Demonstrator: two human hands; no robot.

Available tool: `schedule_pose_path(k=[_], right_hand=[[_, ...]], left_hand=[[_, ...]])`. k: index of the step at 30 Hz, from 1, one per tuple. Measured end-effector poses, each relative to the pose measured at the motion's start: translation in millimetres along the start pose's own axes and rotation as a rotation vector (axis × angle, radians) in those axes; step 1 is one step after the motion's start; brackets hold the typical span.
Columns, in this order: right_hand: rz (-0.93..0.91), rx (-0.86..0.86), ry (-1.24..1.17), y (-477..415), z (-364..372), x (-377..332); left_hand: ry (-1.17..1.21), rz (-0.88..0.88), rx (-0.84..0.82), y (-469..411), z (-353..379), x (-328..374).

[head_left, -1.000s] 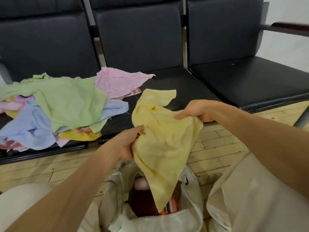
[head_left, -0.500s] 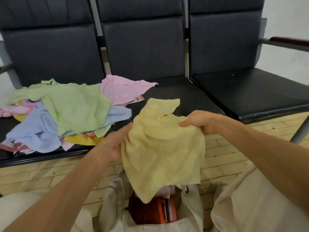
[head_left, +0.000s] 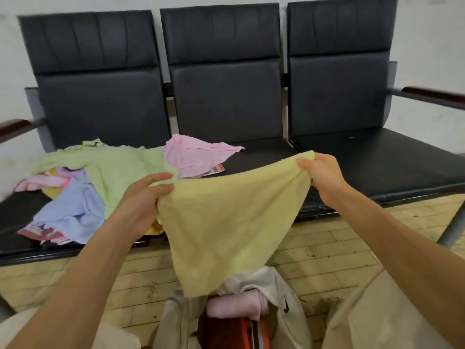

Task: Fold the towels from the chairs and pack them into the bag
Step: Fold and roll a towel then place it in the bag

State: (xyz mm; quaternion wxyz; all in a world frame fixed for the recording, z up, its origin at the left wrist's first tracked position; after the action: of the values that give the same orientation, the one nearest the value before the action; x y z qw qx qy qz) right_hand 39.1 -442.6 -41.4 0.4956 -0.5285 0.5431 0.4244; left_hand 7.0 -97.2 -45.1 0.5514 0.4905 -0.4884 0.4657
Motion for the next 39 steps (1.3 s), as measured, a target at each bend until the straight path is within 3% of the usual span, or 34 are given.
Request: schedule_pose_path(k=[6, 12, 16, 18, 20, 23, 26, 30, 34, 39], right_hand=[[-0.02, 0.117, 0.267, -2.1, -16.8, 1.3], [-0.124, -0.043, 0.408, -1.5, -14.5, 0.6], [-0.098, -0.137, 0.395, -2.2, -8.5, 1.3], [-0.064, -0.238, 0.457, -1.7, -3.7, 1.0], [-0.052, -0.299, 0.697, -2.0, 1.8, 2.4], [-0.147, -0.21, 1.035, -2.3, 7.2, 2.0], [-0.174, -0.185, 1.06, -2.8, 5.0, 6.3], [-0.156, -0.443, 1.151, 0.3, 11.0, 21.7], [-0.159, -0.795, 0.968, 14.0, 29.3, 25.8], [-0.031, -0.98, 0.462, 28.3, 35.4, 12.6]], left_hand=[[-0.738, 0.029, 0.01, -3.8, -10.1, -2.2], [-1.045, 0.01, 0.055, -6.4, -12.8, -3.1], [-1.021, 0.191, 0.13, -2.5, -9.2, 5.7], [-0.799, 0.293, 0.19, -0.1, -8.2, 8.7], [-0.539, 0.328, 0.205, 1.5, -9.4, 9.8], [-0.31, 0.293, 0.175, 2.2, -9.8, 8.9], [-0.4, 0.263, 0.187, 2.6, -9.7, 7.5], [-0.642, 0.213, 0.099, -0.9, -6.4, -1.6], [-0.573, 0.15, -0.08, 2.6, 8.2, -5.3], [-0.23, 0.128, -0.289, 19.2, 31.9, 6.6]])
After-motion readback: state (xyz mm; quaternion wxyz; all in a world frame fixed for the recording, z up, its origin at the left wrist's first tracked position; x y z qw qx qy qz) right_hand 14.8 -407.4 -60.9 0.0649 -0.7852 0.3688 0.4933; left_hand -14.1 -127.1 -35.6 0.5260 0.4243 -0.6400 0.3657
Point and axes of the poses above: each hand's wrist, its own y-axis away from the middle knuckle, its own z-axis out of the palm, x = y × z, the point moved 4 cm from there along -y, towards the middle knuckle, and after that the axes turned 14 degrees about -x, right-handed, at the moved point
